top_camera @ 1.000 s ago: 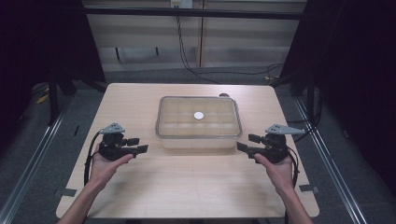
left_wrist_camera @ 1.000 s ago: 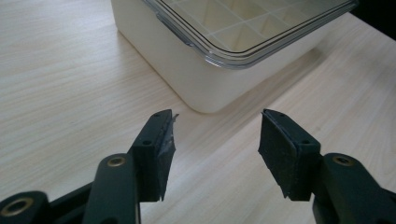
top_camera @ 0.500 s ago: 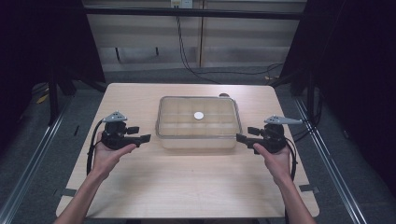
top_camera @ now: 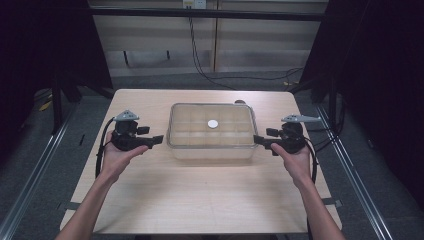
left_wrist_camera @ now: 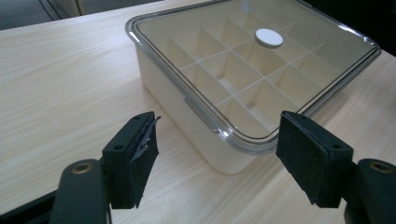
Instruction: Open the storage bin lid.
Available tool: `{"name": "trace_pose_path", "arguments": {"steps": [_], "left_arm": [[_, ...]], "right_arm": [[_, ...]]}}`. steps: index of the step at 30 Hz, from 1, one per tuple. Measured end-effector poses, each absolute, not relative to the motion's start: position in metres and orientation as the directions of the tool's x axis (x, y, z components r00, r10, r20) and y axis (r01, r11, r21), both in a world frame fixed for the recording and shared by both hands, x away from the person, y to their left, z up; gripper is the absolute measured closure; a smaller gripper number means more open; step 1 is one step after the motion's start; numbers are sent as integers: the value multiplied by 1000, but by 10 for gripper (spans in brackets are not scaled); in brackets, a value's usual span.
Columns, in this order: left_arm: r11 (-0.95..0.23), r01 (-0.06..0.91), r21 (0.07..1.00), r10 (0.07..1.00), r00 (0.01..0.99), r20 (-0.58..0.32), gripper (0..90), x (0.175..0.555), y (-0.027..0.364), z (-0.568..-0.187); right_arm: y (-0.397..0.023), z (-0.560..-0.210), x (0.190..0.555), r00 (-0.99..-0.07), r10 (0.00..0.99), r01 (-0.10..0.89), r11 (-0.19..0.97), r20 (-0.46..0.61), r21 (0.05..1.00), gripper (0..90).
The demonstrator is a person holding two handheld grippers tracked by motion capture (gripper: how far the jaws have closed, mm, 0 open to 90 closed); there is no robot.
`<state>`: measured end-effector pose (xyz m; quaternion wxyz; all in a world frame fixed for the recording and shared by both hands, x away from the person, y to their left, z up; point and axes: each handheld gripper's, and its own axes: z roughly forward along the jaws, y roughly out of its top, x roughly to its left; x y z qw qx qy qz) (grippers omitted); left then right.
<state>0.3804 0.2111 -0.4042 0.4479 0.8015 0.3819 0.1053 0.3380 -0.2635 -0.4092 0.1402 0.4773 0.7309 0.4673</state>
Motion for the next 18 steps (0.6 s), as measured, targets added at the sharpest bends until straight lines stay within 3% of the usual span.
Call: {"name": "trace_pose_path", "arguments": {"steps": [18], "left_arm": [[-314,531,787,719,674,-167,281,406,190,-412]], "right_arm": [[-261,-416,379,-498,833,585,117,241,803,276]]}}
